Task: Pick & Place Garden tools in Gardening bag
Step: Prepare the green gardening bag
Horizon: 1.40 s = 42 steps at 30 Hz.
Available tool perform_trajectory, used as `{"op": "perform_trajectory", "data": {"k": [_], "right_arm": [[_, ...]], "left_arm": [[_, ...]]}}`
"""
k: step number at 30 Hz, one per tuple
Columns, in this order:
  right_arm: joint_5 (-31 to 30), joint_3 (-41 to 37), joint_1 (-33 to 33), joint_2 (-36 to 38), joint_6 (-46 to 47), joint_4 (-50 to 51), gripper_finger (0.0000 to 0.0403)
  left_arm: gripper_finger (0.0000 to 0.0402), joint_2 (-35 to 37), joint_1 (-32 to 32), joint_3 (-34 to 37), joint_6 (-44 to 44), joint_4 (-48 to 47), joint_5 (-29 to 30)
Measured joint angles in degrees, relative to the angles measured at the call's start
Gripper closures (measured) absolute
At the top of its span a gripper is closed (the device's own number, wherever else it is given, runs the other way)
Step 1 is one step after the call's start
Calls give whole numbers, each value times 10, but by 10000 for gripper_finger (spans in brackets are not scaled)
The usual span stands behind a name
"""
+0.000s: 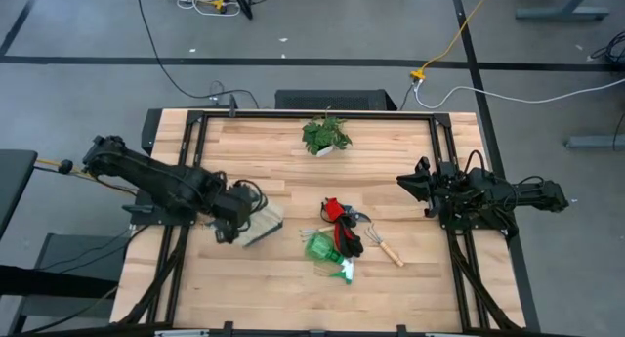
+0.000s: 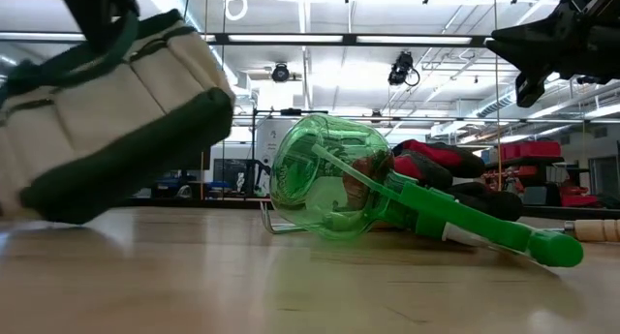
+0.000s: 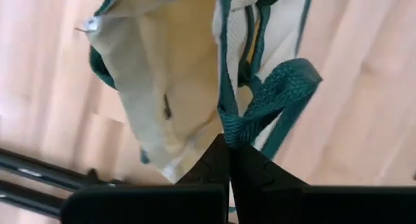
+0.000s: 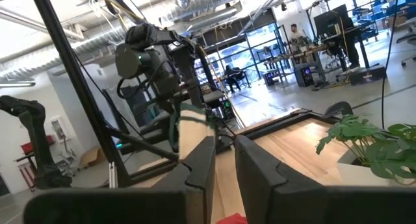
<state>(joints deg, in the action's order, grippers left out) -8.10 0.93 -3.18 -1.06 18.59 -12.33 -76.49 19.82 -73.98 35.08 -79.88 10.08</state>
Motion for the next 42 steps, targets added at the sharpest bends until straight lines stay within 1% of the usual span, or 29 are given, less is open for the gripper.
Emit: {"op": "perform_trajectory", "data": {"k": [5, 10, 12, 14, 17, 19, 27, 34, 37, 42], "right_arm": [[0, 0, 0, 0, 0, 0, 341], [0, 0, 0, 0, -4, 0, 341], [0, 0, 0, 0, -9, 0, 341], [0, 0, 0, 0, -10, 3, 341], [0, 0, 0, 0, -11, 8, 341], [0, 0, 0, 0, -11, 12, 341], [-1, 0, 0, 0, -11, 35, 341], [0, 0, 0, 0, -10, 35, 341], [0, 0, 0, 0, 4, 35, 341], [0, 0, 0, 0, 4, 35, 341]], "left_arm": [[400, -64, -34, -48, -59, -46, 48], [400, -137, -58, -88, -114, -61, 86], [400, -169, -62, -114, -113, -93, 119], [400, -193, -65, -134, -107, -104, 149], [400, -213, -67, -155, -128, -92, 135], [400, -231, -62, -163, -129, -98, 137], [400, -271, -23, -164, -101, -101, 114], [400, -275, 16, -164, -48, -102, 93], [400, -275, 32, -164, -27, -101, 77], [400, -275, 53, -164, -8, -98, 63]]}}
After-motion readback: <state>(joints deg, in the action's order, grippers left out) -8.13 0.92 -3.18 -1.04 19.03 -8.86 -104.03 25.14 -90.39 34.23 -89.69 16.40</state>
